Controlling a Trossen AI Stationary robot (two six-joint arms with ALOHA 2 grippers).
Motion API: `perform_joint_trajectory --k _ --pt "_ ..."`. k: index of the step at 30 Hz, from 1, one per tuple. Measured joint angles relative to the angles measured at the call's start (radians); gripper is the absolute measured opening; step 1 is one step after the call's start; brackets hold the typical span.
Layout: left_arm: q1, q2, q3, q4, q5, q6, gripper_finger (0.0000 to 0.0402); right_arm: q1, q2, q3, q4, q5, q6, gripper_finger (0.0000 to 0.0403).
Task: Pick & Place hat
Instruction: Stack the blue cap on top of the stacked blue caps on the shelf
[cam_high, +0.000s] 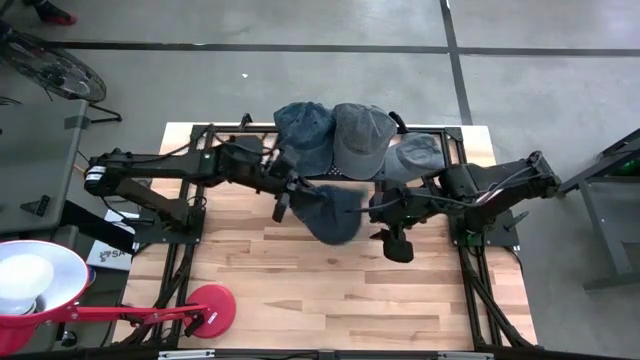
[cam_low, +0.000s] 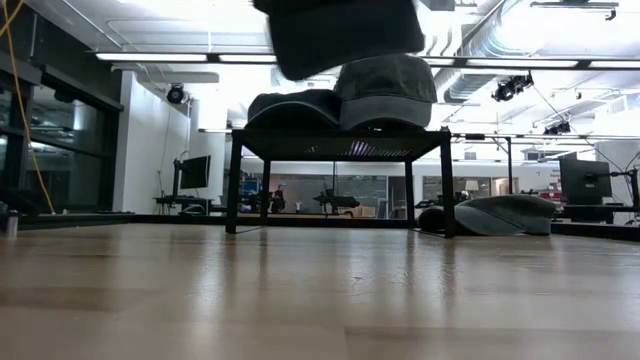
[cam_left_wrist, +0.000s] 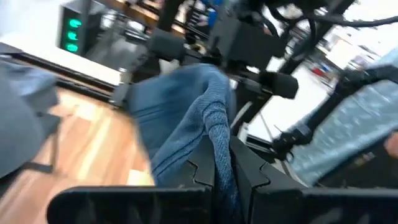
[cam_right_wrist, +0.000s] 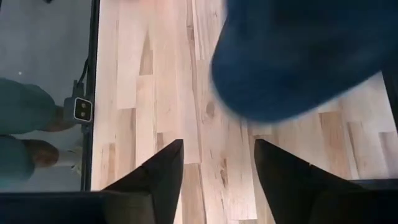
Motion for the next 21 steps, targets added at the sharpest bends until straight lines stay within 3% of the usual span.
perform_joint_trajectory --k 7,9,15,21 --pt "0.002 -0.104 0.0 -0.112 -0.142 -0.028 0.001 -0.011 0.0 0.0 0.0 0.009 0.016 0.0199" --pt "0.026 -0.128 0.0 -0.116 -0.141 -0.028 0.001 -0.011 0.0 0.0 0.004 0.024 0.016 0.0199" --pt "0.106 -0.128 0.131 -0.272 -0.067 0.01 0.001 -0.011 0.0 0.0 0.054 0.065 0.014 0.02" --pt "0.214 -0.044 0.337 -0.438 0.122 0.117 0.001 -0.011 0.0 0.0 0.09 0.104 0.015 0.02"
